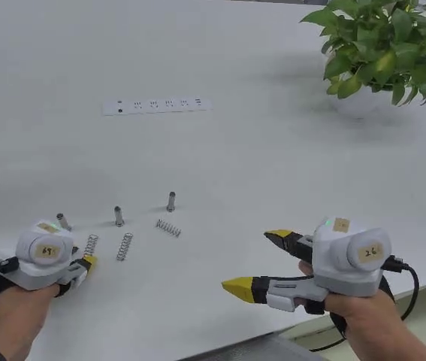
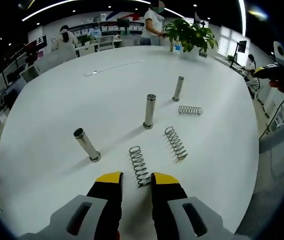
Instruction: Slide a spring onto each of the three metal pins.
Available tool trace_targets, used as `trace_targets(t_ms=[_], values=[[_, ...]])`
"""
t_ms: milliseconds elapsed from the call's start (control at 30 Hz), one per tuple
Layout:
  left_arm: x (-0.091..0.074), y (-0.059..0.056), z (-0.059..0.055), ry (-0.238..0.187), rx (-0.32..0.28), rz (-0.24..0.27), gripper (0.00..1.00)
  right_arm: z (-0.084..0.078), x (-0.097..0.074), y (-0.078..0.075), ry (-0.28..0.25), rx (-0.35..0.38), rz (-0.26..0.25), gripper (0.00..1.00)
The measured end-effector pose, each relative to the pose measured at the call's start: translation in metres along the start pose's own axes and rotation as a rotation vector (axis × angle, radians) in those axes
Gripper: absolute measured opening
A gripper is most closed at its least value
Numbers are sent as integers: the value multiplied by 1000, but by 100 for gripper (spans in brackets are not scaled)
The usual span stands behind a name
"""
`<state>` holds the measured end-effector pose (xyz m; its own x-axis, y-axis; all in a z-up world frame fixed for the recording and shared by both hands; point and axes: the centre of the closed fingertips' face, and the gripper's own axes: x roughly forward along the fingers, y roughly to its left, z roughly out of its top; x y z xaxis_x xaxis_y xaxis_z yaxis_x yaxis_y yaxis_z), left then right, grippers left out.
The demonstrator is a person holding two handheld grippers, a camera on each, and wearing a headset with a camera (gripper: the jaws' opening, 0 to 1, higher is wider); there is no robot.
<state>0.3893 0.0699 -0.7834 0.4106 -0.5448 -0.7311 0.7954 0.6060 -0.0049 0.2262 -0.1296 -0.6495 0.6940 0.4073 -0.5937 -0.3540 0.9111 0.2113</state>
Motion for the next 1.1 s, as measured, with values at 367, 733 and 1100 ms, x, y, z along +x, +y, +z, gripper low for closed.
trace_targets(t_ms=[367, 733, 1100], values=[[1, 0, 1, -13, 27, 10, 3, 0, 3, 3, 2, -2, 7, 76], [-15, 3, -1, -13, 2, 13, 3, 3, 2, 4, -4, -7, 5, 76], [-40, 10, -5, -45, 3, 11, 3, 4, 8, 13, -7, -17, 25, 75]])
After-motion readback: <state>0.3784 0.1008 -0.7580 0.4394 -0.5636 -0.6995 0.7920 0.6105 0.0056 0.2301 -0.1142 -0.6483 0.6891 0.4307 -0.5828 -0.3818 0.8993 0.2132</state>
